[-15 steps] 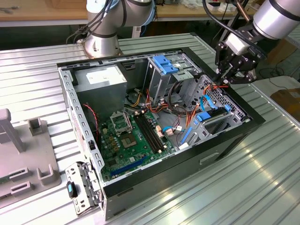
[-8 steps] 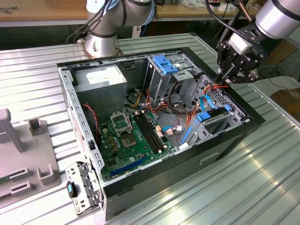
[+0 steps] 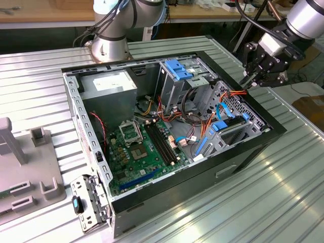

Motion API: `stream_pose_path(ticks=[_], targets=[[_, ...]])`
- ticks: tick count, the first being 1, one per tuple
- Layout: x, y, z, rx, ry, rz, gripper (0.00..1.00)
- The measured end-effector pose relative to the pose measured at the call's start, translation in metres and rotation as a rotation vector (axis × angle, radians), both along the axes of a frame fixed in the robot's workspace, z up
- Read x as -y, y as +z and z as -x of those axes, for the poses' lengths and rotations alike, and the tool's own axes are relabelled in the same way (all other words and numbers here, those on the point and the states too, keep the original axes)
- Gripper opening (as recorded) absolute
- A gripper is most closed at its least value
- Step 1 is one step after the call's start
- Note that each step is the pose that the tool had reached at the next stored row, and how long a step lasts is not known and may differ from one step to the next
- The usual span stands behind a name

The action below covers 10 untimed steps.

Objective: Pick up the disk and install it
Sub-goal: 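Insert the first disk wire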

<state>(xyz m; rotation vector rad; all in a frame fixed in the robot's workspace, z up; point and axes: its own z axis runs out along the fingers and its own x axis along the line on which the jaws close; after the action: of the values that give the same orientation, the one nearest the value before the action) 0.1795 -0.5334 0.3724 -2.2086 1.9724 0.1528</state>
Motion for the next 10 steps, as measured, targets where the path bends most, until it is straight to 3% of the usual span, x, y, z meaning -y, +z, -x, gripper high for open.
stream_pose_path(ticks=[4, 8, 10], targets=[[0.0000, 0.0000, -0.0054, 0.0000, 0.077, 0.0001, 0.24], [0.0001, -0.0001, -0.0055, -0.0001, 0.086, 0.0004, 0.24], [0.0004, -0.0001, -0.0055, -0.0001, 0.130, 0.0004, 0.24]])
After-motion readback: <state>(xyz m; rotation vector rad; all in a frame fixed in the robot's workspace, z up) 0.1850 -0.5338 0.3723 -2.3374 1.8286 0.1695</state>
